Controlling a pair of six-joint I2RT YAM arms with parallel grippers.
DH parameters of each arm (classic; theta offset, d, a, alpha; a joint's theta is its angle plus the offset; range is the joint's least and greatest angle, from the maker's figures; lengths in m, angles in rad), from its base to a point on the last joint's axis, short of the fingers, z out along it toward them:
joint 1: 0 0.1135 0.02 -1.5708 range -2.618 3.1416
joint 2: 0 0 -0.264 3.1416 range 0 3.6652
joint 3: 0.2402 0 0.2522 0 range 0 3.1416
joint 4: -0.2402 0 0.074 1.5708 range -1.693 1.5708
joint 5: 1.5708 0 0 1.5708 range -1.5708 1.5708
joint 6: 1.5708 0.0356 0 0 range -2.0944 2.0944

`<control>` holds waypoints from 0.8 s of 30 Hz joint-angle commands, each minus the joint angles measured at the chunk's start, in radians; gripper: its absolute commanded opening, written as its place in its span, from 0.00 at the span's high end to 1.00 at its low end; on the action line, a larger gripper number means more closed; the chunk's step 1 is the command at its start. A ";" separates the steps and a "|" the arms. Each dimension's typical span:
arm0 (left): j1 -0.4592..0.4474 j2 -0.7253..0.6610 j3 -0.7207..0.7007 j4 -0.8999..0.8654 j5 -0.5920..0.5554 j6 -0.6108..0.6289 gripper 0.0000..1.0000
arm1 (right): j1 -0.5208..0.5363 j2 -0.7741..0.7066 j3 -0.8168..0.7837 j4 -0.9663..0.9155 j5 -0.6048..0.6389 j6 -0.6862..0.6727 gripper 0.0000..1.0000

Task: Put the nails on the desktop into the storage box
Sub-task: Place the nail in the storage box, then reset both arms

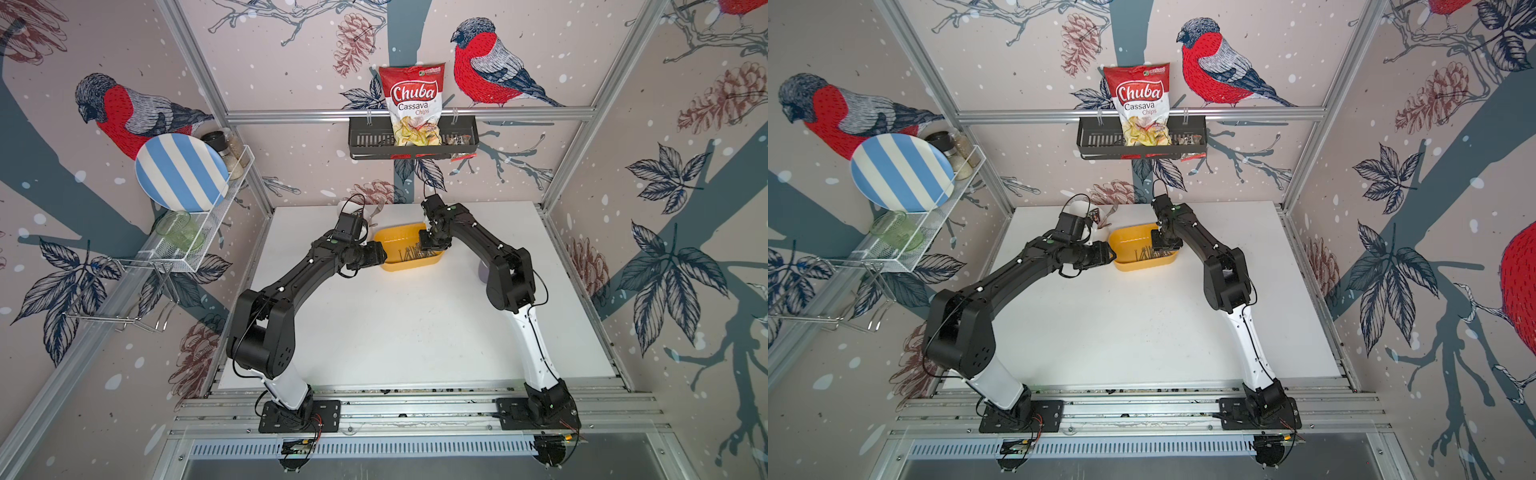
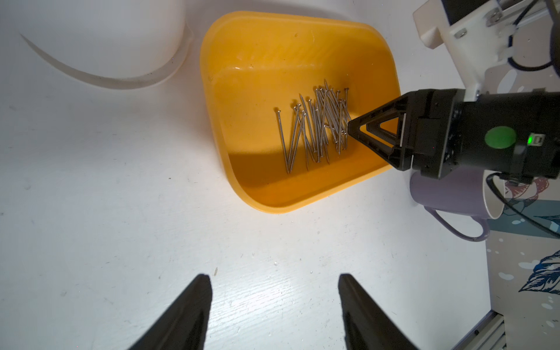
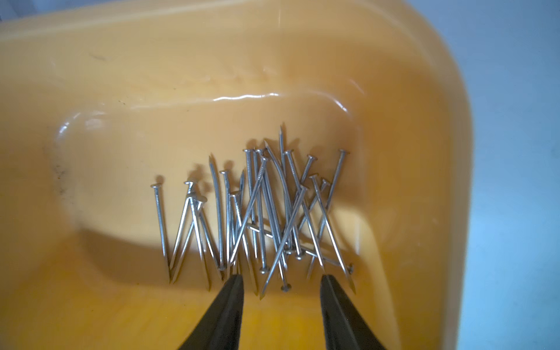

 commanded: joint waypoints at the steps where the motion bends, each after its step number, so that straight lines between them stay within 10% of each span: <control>1: 0.002 0.007 0.023 -0.012 -0.019 0.004 0.31 | 0.000 -0.025 0.019 0.026 -0.030 -0.006 0.54; 24: 0.002 -0.205 -0.051 0.094 -0.164 0.009 0.17 | 0.018 -0.375 -0.037 0.177 -0.025 -0.021 0.40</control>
